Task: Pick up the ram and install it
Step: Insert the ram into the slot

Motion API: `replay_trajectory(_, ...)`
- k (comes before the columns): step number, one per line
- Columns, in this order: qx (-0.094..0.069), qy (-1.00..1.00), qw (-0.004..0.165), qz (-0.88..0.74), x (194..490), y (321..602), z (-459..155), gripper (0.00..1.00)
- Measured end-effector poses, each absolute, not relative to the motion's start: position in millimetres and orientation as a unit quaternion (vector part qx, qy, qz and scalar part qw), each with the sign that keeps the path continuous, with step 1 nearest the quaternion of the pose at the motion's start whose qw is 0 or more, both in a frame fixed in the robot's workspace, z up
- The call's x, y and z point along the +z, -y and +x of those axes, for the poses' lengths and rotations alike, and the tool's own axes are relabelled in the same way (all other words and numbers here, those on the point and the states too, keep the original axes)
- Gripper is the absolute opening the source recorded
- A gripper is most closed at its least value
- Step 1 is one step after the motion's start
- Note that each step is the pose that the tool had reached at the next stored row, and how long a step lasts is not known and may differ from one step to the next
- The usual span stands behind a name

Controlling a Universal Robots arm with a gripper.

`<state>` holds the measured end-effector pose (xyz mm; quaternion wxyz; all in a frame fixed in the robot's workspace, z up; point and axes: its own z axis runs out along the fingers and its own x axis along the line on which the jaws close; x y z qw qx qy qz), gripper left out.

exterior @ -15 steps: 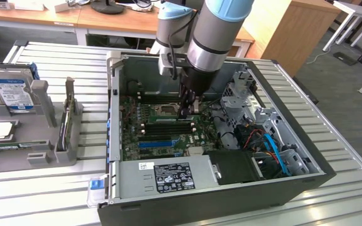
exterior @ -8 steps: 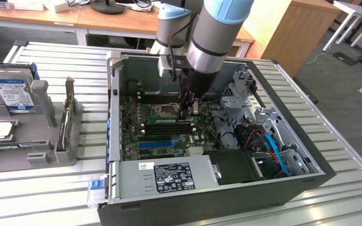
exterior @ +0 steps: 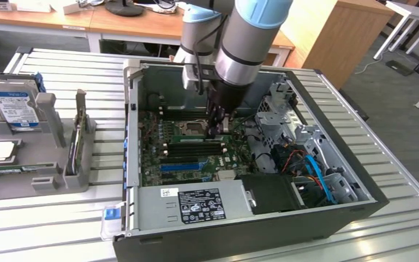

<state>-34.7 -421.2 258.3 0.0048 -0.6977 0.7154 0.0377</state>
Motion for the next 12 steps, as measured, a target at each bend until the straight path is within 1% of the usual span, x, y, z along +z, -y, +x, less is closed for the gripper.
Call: replay_trajectory(12, 0.037, -0.715, 0.005, -0.698, 250.3, 420.8, -35.3, 0.11)
